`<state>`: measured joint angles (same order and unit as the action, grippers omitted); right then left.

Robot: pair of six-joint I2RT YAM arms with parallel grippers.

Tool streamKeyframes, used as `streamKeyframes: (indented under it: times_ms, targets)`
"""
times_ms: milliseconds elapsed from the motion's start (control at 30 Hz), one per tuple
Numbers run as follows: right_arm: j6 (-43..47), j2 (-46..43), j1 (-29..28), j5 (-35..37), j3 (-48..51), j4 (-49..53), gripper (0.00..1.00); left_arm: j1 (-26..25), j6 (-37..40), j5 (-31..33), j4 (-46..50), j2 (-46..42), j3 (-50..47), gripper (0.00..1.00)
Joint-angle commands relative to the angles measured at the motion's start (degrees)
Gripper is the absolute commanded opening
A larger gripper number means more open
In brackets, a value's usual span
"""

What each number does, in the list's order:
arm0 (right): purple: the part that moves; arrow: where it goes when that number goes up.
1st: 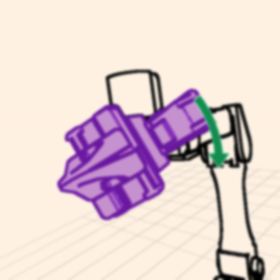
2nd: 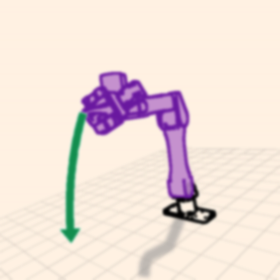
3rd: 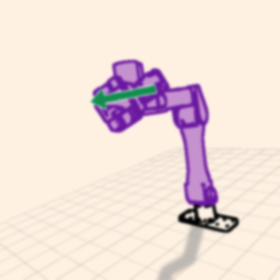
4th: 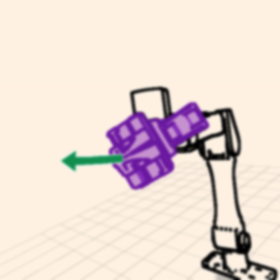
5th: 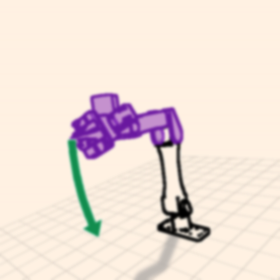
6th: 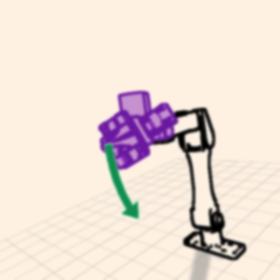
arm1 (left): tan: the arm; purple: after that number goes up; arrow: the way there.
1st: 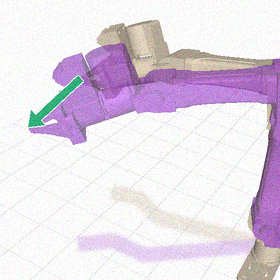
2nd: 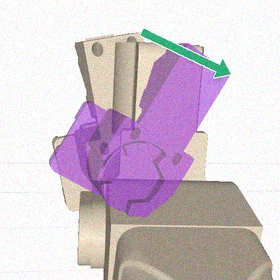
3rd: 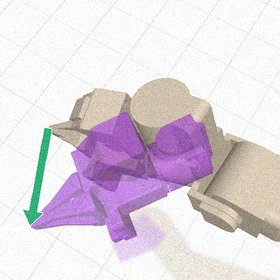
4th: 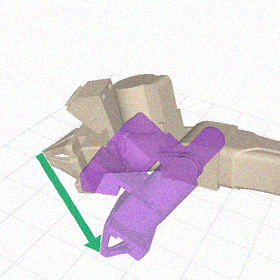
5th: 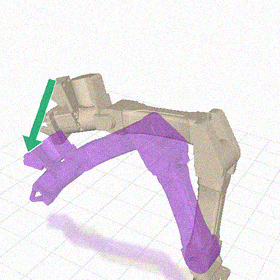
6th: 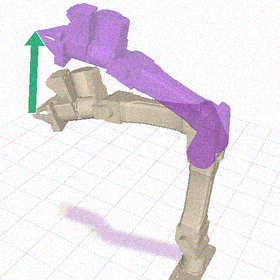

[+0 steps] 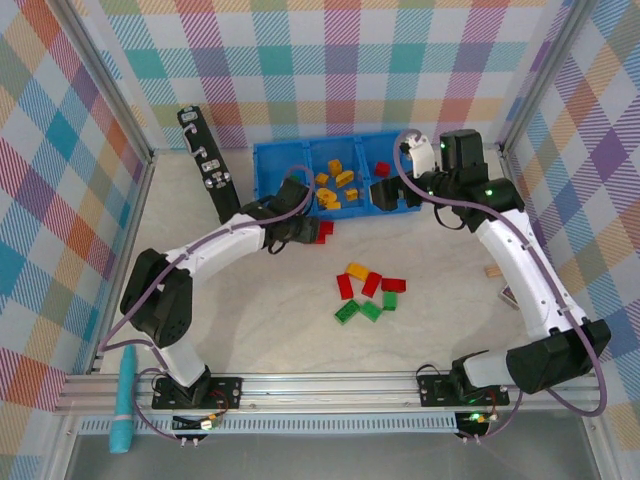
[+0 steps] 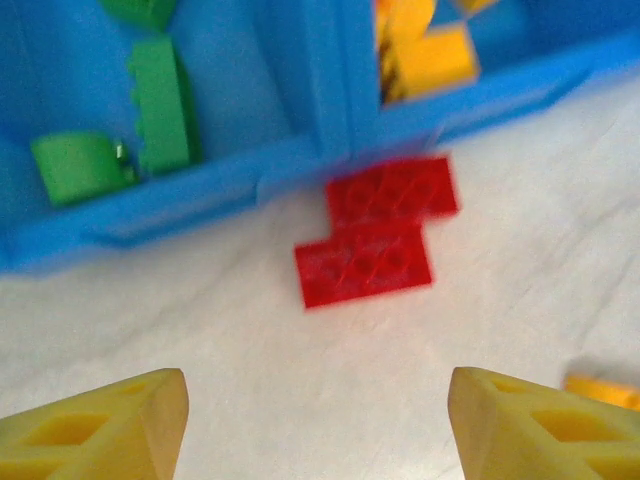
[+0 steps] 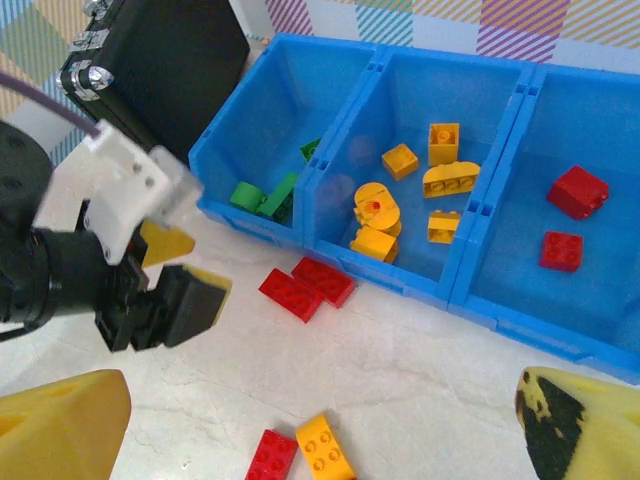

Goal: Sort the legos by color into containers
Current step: Pick up the lego from the center of the table.

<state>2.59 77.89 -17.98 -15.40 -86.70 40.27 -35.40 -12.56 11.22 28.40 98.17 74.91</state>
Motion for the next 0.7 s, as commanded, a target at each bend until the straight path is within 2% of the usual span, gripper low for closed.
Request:
streamKeyframes:
  times_ms: [0,333,667]
  targets:
    - [2.23,-0.1,0.25,1.17,-2.55,0.26,0.99,-1.79,-0.1,0.38,-0.24,-1.27,-0.87,0.71]
    - [2.51,-0.53,0.3,1.11,-2.7,0.86,0.99,-2.75,-1.59,-2.26,-4.41,7.42,0.51,0.89]
    - [2.51,-1.15,0.27,0.72,-1.77,0.69,0.99,-2.67,-2.3,0.01,-3.94,14.36,5.58,0.94]
